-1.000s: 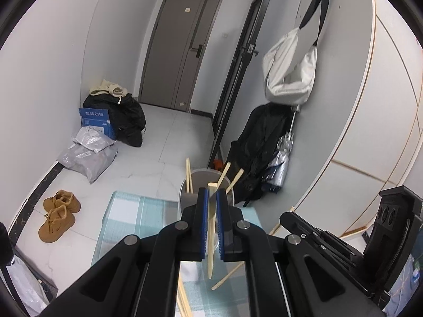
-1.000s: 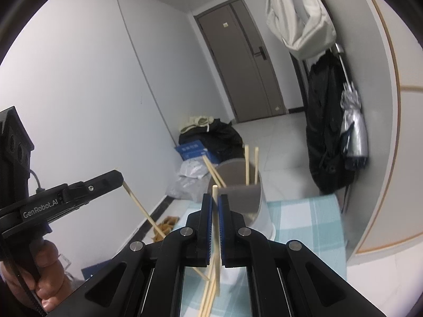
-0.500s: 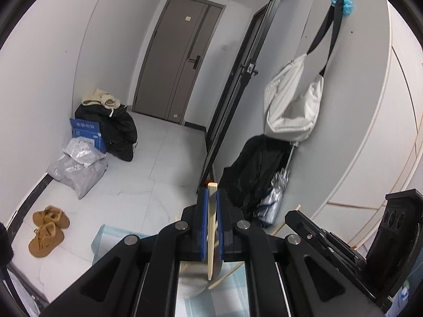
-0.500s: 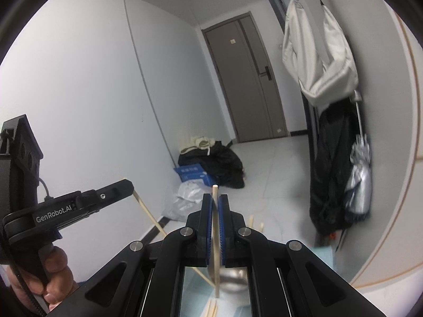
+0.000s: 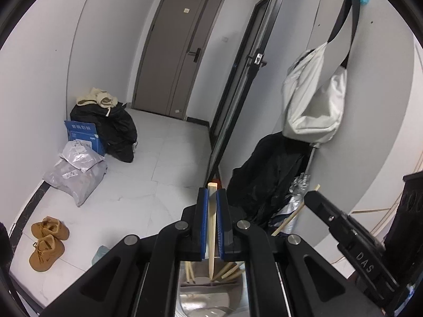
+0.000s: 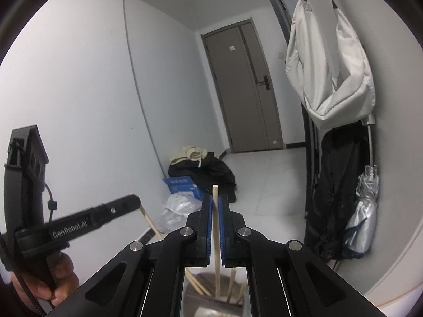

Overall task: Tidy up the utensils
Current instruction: 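Lower both chopsticks into the holder and open both grippers, then withdraw both open grippers up from the holder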

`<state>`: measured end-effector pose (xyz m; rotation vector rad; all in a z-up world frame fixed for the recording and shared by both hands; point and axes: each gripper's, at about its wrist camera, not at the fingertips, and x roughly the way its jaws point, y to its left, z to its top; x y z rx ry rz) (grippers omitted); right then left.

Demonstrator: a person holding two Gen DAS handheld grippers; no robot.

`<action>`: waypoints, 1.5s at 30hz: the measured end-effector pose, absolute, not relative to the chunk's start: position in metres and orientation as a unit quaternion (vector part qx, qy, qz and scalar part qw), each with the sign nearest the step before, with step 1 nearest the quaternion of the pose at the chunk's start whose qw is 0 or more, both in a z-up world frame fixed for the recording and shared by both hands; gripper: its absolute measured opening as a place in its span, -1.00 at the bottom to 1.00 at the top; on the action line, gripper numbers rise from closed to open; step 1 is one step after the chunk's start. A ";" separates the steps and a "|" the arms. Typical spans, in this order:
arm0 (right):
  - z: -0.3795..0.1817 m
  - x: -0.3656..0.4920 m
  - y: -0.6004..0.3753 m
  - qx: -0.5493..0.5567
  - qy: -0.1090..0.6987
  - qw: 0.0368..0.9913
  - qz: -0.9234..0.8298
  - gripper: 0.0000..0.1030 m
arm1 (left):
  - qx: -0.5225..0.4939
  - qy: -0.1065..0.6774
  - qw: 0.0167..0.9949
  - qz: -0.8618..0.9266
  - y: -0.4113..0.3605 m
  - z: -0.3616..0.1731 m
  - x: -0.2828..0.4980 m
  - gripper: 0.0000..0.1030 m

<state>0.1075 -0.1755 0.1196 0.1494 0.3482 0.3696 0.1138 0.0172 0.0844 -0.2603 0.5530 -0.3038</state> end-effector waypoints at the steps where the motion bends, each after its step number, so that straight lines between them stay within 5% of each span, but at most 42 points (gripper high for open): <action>1: 0.117 0.112 -0.174 0.073 0.175 0.965 0.183 -0.92 | -0.128 0.277 0.941 -0.149 0.018 0.080 0.117 -0.96; 45: 0.034 0.112 -0.173 0.069 0.289 0.933 0.203 -0.84 | -0.098 0.369 0.909 -0.166 0.007 0.024 0.127 -0.94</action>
